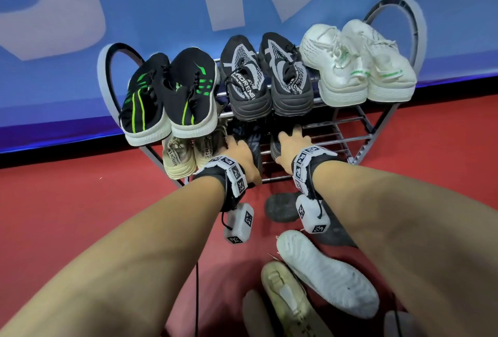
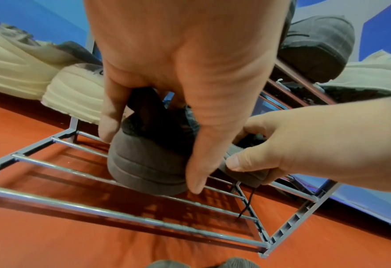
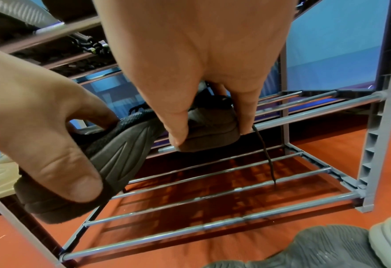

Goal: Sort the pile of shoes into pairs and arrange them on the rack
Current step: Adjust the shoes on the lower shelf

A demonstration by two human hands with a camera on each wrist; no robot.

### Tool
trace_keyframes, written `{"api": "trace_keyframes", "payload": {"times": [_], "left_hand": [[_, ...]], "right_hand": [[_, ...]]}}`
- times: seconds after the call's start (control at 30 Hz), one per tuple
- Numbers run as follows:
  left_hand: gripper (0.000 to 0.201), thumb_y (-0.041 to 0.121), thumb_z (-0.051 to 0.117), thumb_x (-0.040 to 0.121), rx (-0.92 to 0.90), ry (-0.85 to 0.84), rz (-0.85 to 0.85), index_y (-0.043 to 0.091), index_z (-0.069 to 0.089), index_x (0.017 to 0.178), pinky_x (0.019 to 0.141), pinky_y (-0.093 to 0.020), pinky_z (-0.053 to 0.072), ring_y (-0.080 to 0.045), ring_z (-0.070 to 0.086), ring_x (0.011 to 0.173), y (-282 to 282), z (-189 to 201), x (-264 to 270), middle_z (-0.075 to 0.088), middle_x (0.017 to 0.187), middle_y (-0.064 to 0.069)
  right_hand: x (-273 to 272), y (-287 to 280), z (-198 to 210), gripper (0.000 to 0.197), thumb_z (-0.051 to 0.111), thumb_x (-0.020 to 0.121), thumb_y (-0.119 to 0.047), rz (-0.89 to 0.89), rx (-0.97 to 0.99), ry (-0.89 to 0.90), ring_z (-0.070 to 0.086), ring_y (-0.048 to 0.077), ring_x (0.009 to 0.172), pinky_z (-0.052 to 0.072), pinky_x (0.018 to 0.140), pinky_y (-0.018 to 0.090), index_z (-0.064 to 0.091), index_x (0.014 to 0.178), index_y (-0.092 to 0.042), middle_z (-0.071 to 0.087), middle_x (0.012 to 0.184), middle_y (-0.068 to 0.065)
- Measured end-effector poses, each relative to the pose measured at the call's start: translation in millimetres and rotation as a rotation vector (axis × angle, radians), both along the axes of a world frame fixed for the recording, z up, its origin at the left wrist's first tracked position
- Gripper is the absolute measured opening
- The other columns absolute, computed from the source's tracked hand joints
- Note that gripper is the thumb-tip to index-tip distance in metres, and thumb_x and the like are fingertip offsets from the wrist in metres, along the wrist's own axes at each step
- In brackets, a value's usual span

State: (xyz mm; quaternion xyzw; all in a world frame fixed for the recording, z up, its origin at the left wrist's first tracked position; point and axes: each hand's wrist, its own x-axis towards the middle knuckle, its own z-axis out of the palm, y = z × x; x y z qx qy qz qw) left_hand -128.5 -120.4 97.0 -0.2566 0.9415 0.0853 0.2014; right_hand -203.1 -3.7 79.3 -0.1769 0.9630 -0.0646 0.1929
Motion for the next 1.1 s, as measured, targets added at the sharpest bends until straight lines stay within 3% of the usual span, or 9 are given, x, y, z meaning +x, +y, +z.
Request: {"api": "trace_keyframes", "payload": {"times": [0.1, 0.2, 0.27, 0.37, 0.47, 0.67, 0.8, 1.1], "left_hand": [[0.092, 0.051, 0.083, 0.061, 0.013, 0.056, 0.020, 0.009, 0.042, 0.132, 0.089, -0.041, 0.047, -0.037, 0.045, 0.125, 0.9, 1.5, 3.0, 0.018, 0.154, -0.011], [0.081, 0.053, 0.076, 0.069, 0.047, 0.128, 0.061, 0.006, 0.046, 0.128, 0.076, -0.036, 0.040, -0.036, 0.047, 0.121, 5.2, 4.0, 1.1, 0.024, 0.150, -0.012], [0.081, 0.053, 0.075, 0.072, 0.070, 0.166, 0.079, 0.005, 0.044, 0.129, 0.080, -0.038, 0.040, -0.036, 0.044, 0.124, 8.0, 3.1, -3.0, 0.024, 0.150, -0.012], [0.087, 0.057, 0.074, 0.073, 0.067, 0.236, 0.083, 0.004, 0.040, 0.133, 0.095, -0.044, 0.044, -0.039, 0.039, 0.128, 11.1, -2.4, -7.7, 0.025, 0.148, -0.015], [0.089, 0.061, 0.073, 0.074, 0.062, 0.279, 0.073, 0.005, 0.040, 0.134, 0.099, -0.045, 0.043, -0.039, 0.039, 0.129, 14.0, -6.4, -11.7, 0.029, 0.144, -0.016], [0.078, 0.049, 0.077, 0.068, -0.037, 0.177, -0.087, 0.011, 0.044, 0.128, 0.092, -0.045, 0.045, -0.036, 0.033, 0.130, 7.3, -9.2, -8.6, 0.033, 0.137, -0.010], [0.076, 0.058, 0.070, 0.072, -0.110, 0.155, -0.158, 0.012, 0.047, 0.128, 0.094, -0.047, 0.042, -0.032, 0.034, 0.129, 0.0, -8.7, -8.5, 0.042, 0.132, -0.006], [0.080, 0.060, 0.070, 0.072, -0.103, 0.126, -0.169, 0.010, 0.047, 0.131, 0.092, -0.046, 0.042, -0.033, 0.033, 0.128, -2.6, -6.7, -17.6, 0.046, 0.131, -0.008]], "right_hand": [[1.4, 1.4, 1.5, 0.046, 0.064, 0.090, -0.027, -0.021, -0.029, -0.004, 0.039, 0.042, 0.127, 0.044, 0.092, 0.048, 0.043, 0.129, -0.015, 0.020, 0.149, 0.016], [0.3, 6.2, 5.0, 0.044, 0.065, 0.089, -0.029, -0.033, -0.065, -0.008, 0.043, 0.040, 0.124, 0.046, 0.095, 0.046, 0.047, 0.126, -0.012, 0.024, 0.147, 0.014], [-2.0, 12.7, 5.1, 0.042, 0.064, 0.089, -0.032, -0.014, -0.091, 0.002, 0.046, 0.039, 0.121, 0.047, 0.097, 0.046, 0.051, 0.122, -0.011, 0.026, 0.147, 0.015], [-4.2, 24.7, 2.8, 0.042, 0.064, 0.089, -0.035, 0.014, -0.115, 0.013, 0.044, 0.039, 0.125, 0.045, 0.101, 0.046, 0.054, 0.124, -0.013, 0.023, 0.152, 0.013], [-7.3, 32.7, -0.5, 0.046, 0.065, 0.087, -0.037, 0.036, -0.134, 0.018, 0.045, 0.038, 0.125, 0.045, 0.102, 0.045, 0.055, 0.126, -0.014, 0.024, 0.153, 0.011], [-8.0, 32.3, -1.2, 0.048, 0.066, 0.086, -0.036, 0.081, -0.089, 0.009, 0.046, 0.041, 0.122, 0.046, 0.100, 0.046, 0.054, 0.130, -0.021, 0.027, 0.151, 0.009], [-8.0, 26.0, 1.0, 0.044, 0.062, 0.090, -0.037, 0.087, -0.068, 0.015, 0.044, 0.041, 0.120, 0.045, 0.097, 0.045, 0.054, 0.130, -0.020, 0.036, 0.142, 0.010], [-5.7, 24.3, 6.1, 0.043, 0.054, 0.094, -0.043, 0.124, -0.113, 0.052, 0.046, 0.038, 0.119, 0.041, 0.097, 0.042, 0.058, 0.129, -0.019, 0.047, 0.134, 0.010]]}}
